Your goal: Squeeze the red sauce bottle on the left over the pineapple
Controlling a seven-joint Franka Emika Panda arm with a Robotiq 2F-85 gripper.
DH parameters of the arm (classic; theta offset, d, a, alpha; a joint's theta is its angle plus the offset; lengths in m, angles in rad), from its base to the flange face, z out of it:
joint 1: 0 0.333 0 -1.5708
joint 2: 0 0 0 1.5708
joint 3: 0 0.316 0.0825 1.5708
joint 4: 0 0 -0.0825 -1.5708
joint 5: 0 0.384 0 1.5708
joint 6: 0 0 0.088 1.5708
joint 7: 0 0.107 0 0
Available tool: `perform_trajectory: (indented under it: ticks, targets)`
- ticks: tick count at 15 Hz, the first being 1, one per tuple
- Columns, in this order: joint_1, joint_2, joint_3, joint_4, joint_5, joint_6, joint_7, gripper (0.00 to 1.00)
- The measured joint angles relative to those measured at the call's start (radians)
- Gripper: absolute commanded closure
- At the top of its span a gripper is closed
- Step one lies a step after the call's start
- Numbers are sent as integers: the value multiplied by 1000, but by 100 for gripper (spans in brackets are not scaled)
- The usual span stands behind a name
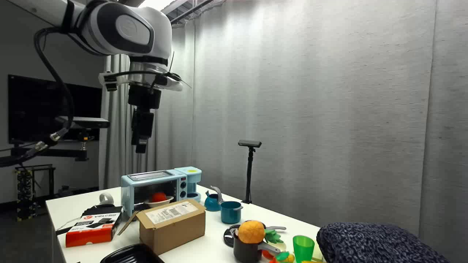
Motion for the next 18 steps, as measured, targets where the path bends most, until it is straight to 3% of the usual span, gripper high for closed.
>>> perform_trajectory:
  ticks: [18]
  targets:
    - [-1,2,0,-6,-11,15,1,0]
